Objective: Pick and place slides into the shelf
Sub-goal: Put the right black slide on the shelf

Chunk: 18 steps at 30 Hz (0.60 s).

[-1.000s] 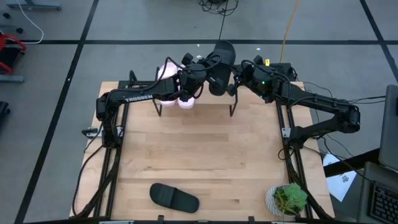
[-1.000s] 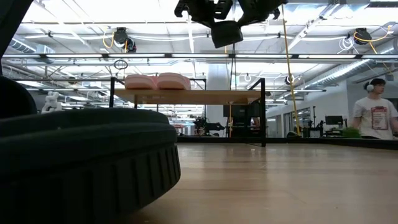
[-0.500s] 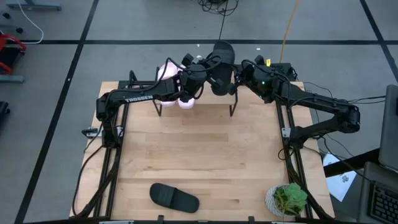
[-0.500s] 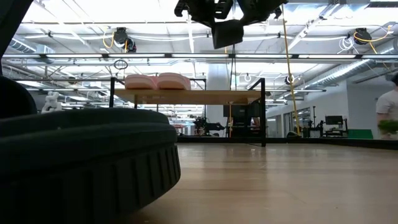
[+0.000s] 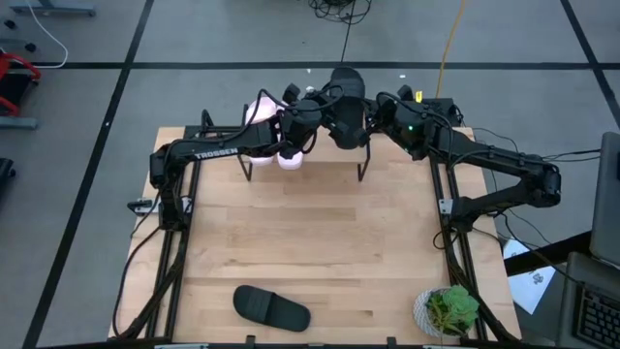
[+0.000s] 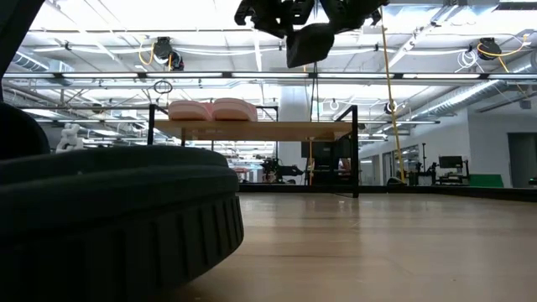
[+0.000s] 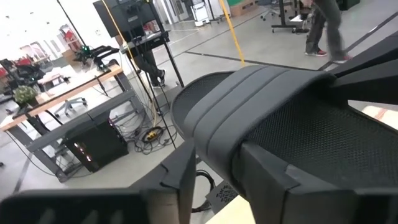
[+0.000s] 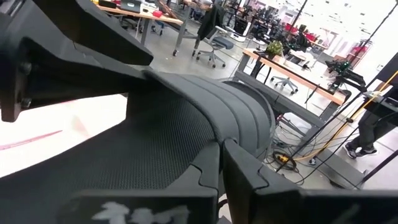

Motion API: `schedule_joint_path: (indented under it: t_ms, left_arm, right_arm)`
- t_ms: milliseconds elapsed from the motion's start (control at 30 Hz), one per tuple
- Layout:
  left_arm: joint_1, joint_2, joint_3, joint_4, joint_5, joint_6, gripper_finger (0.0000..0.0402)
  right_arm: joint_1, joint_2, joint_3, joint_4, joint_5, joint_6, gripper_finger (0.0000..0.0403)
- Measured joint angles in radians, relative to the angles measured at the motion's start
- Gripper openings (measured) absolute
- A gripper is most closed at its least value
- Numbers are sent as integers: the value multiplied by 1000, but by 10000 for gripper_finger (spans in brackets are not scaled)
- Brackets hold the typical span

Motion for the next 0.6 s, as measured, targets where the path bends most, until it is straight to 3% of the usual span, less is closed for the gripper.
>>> schedule_joint_path:
  t_ms: [600]
  left_arm:
    - [-2,0,0,-19,-29,-73,231]
  right_arm:
    - [0,0,0,12,-3,11,0]
